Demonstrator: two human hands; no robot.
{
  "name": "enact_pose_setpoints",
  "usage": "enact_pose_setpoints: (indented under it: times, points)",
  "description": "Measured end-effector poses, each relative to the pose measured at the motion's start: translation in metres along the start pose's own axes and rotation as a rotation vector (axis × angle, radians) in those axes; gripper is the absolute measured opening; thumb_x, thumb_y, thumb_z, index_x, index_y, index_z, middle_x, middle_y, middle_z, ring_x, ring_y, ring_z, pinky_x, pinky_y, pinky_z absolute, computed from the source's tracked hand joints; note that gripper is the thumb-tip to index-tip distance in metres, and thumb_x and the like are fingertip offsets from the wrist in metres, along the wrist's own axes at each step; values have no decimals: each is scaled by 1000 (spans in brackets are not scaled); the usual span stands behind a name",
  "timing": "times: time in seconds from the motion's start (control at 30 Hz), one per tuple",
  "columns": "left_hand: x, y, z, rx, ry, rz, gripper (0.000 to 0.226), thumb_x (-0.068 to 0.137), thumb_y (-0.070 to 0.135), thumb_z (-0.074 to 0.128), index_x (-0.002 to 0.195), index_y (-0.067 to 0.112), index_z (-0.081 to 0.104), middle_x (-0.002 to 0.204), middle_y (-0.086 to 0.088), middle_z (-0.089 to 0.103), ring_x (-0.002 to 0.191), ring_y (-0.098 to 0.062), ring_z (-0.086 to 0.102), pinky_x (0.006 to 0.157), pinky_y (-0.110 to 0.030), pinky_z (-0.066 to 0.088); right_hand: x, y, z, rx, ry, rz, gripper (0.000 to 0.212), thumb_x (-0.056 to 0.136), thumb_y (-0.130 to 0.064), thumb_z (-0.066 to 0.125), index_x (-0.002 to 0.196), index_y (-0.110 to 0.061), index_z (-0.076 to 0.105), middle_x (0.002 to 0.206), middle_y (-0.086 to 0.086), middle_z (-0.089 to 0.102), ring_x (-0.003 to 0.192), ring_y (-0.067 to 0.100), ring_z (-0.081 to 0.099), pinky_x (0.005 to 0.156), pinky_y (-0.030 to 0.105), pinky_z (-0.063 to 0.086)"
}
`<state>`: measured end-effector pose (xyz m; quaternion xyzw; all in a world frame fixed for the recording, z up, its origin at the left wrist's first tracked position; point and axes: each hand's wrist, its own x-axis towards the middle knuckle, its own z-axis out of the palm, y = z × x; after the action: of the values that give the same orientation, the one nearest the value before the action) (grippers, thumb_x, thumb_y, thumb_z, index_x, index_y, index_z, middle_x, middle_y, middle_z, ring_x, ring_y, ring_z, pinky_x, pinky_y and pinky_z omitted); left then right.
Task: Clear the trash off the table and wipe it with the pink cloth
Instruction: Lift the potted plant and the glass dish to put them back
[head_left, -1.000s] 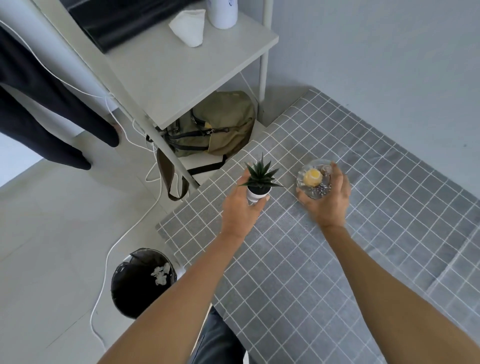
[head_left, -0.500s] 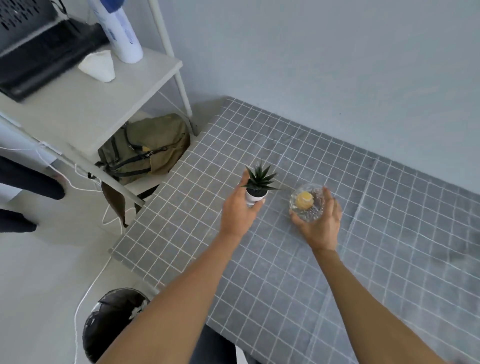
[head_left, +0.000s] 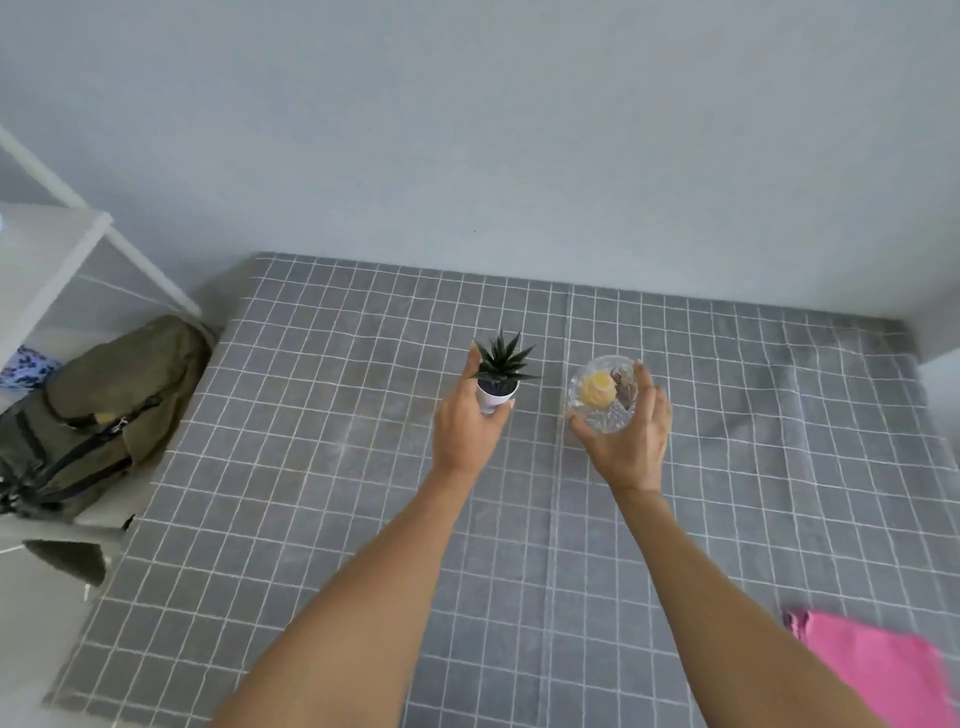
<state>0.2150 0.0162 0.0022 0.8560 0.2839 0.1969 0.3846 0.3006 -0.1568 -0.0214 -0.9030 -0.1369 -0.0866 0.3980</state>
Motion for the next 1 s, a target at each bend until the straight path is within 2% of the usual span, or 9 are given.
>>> enact_pose_setpoints:
  times: [0.13,0.3,0.47,0.57,0.63,0.73,1.0]
  points:
    - [23,6,26,-3,5,-50,51,79,28,76,121,5,59,123,-10,65,99,-27,65,74,-26,46,20,12,4,-12,1,47,96,63,-31,86,142,-8,37,116,16,49,110,30,44,102,54,37]
    - [46,8,52,-16,91,-57,51,76,25,79,117,2,61,106,-9,71,93,-25,66,72,-13,36,39,20,23,-12,-19,112,98,63,-34,85,144,-11,34,118,16,47,115,34,44,103,57,34]
    - [54,1,69,-2,105,-75,50,77,30,79,113,-1,63,103,-9,71,90,-23,65,74,-26,47,41,24,45,-25,-69,158,103,66,-42,83,148,-18,26,135,27,39,129,45,34,108,57,30]
    - [57,-3,73,-25,113,-81,38,76,27,80,99,0,64,102,-11,71,85,-25,65,71,-23,45,43,25,53,-41,-48,133,102,68,-45,83,148,-16,26,139,28,35,131,47,32,109,58,30]
    - [58,-3,74,-55,112,-77,32,76,25,80,91,1,64,93,-11,71,81,-26,66,70,-29,51,46,24,54,-60,-52,136,102,70,-48,81,149,-21,21,143,27,32,133,45,30,107,58,32]
    - [58,-7,73,-61,94,-57,36,77,27,79,93,0,64,88,-11,70,81,-25,66,70,-36,53,48,24,56,-105,-55,124,101,72,-53,76,149,-23,18,142,27,32,131,44,32,105,59,35]
    - [57,-8,73,-43,88,-20,36,77,28,79,98,3,63,93,-9,71,84,-22,66,70,-22,46,48,23,52,-201,-80,124,102,75,-63,69,149,-23,12,143,30,33,130,48,35,106,55,35]
